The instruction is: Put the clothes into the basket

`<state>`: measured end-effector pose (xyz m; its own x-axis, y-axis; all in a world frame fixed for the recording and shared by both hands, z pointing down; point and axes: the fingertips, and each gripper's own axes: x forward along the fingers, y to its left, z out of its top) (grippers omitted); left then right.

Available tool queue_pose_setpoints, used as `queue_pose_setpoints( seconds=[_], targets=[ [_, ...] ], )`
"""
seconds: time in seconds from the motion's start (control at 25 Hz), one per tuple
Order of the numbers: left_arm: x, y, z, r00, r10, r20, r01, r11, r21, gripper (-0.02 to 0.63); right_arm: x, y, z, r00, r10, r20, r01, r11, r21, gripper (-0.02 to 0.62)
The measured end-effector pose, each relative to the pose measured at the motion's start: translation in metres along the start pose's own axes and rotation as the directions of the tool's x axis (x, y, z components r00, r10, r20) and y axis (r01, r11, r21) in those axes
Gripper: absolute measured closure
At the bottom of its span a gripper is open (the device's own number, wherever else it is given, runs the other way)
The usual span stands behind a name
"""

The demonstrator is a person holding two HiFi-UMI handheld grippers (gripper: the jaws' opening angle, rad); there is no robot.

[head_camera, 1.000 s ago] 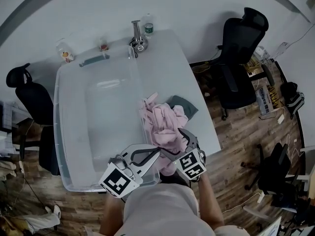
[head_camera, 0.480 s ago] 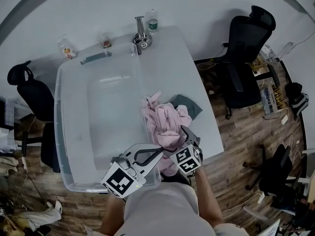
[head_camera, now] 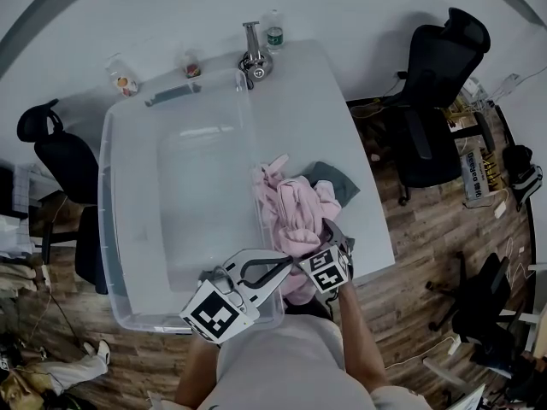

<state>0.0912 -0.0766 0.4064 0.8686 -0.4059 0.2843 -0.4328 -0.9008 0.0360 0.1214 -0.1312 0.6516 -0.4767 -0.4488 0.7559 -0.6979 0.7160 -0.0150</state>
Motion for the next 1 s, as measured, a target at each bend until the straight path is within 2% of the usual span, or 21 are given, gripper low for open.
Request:
queue_pose_setpoints(
  seconds=[0.24, 0.36, 0.52, 0.64, 0.84, 1.0],
  targets=[
    [-0.001, 0.003, -0.001, 1.0, 0.006, 0.002, -0.006, 1.0, -0.007, 0.6, 0.003, -0.001, -0.003, 1.0, 0.006, -0.012, -0.005, 0.999, 0.052, 0.031],
    [-0.003, 0.005, -0.001, 1.0, 0.009, -0.001, -0.009, 1.0, -0.013, 0.6, 0.005, 0.0, -0.005, 1.0, 0.01, -0.012, -0.01, 0.997, 0.074, 0.083],
    [-0.003, 0.003, -0.003, 1.0, -0.002, -0.001, 0.002, 1.0, 0.016, 0.6, 0.003, -0.002, -0.002, 1.0, 0.0, -0.013, 0.001, 0.998, 0.066, 0.129],
    [-0.004, 0.003, -0.004, 1.0, 0.004, -0.005, -0.004, 1.0, -0.001, 0.6, 0.001, -0.001, -0.001, 1.0, -0.006, -0.014, 0.007, 0.996, 0.086, 0.152],
    [-0.005, 0.003, -0.004, 1.0, -0.004, -0.005, 0.005, 1.0, 0.03, 0.6, -0.001, -0.002, 0.002, 1.0, -0.017, -0.001, 0.017, 0.995, 0.101, 0.176],
    [-0.007, 0.004, -0.002, 1.0, 0.008, -0.004, -0.008, 1.0, 0.008, 0.6, -0.008, -0.001, 0.008, 1.0, -0.005, 0.013, 0.003, 0.989, 0.149, 0.183]
  ],
)
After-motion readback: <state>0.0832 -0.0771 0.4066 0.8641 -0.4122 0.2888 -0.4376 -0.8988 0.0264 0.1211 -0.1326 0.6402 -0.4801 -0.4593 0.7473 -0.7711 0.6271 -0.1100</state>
